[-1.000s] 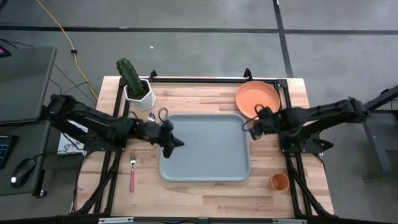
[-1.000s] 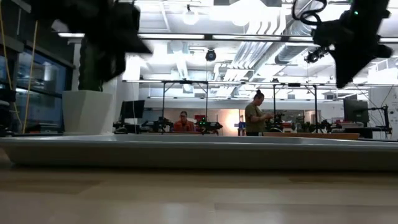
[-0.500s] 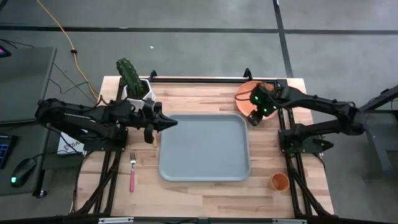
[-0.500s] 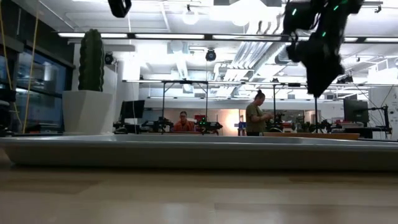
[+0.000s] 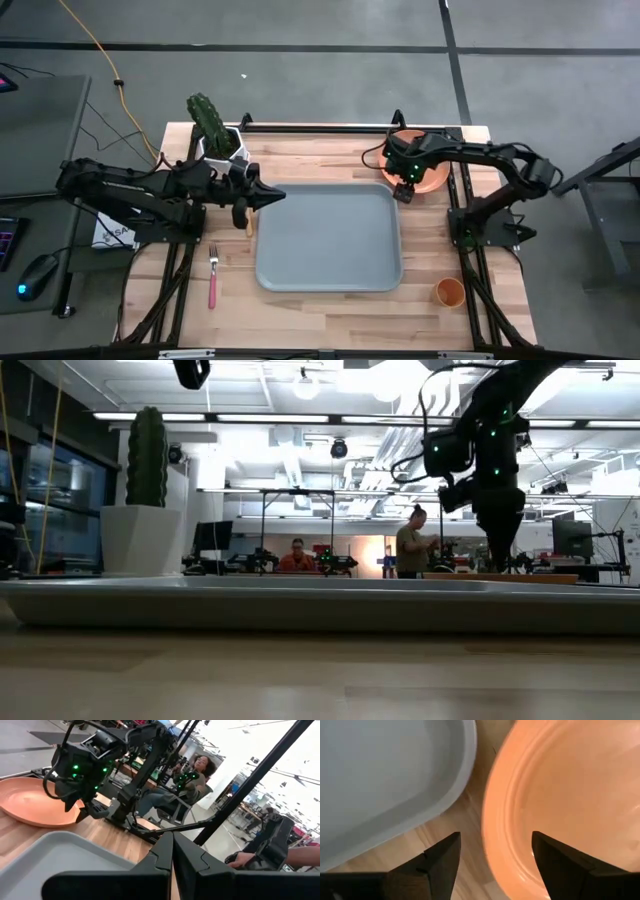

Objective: Pick and place plate/cup/fork/spoon on tray
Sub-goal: Put the orange plate on the gray tray

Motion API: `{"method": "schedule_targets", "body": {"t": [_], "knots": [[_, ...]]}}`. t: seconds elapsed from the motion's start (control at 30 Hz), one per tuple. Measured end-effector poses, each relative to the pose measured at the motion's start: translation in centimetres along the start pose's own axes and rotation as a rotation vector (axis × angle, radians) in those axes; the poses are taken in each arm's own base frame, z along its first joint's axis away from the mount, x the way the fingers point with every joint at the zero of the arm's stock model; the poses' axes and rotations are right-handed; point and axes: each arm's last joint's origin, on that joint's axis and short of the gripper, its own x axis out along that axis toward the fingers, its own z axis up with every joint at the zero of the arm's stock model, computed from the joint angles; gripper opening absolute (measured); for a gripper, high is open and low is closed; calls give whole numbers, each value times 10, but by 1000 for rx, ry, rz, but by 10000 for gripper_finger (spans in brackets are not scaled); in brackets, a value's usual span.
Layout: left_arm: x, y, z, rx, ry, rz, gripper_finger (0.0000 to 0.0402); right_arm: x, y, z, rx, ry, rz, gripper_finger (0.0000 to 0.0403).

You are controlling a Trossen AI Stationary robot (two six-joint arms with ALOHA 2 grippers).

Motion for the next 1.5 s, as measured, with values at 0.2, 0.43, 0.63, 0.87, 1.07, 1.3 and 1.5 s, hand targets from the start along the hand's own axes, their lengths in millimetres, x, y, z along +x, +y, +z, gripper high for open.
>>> {"method": "schedule_targets", "body": {"t": [0.2, 0.43, 0.63, 0.87, 1.07, 1.3, 1.5], "knots": [[0, 0, 0, -1, -11, 16, 0, 9, 0, 5, -44, 19, 12, 212], [0, 0, 0, -3, -12, 17, 0, 26, -1, 12, -49, 61, 12, 204], [0, 0, 0, -2, -13, 17, 0, 40, -3, 15, -45, 111, -36, 189], [0, 0, 0, -1, -13, 17, 0, 44, -5, 16, -45, 120, -82, 73], [0, 0, 0, -1, -13, 17, 0, 42, -4, 16, -20, 114, -88, 19], [0, 0, 0, -1, -13, 17, 0, 14, -4, 7, -21, 49, -137, 6], [0, 0, 1, -1, -16, 15, 0, -41, -3, -6, -16, -57, -203, 2]]}}
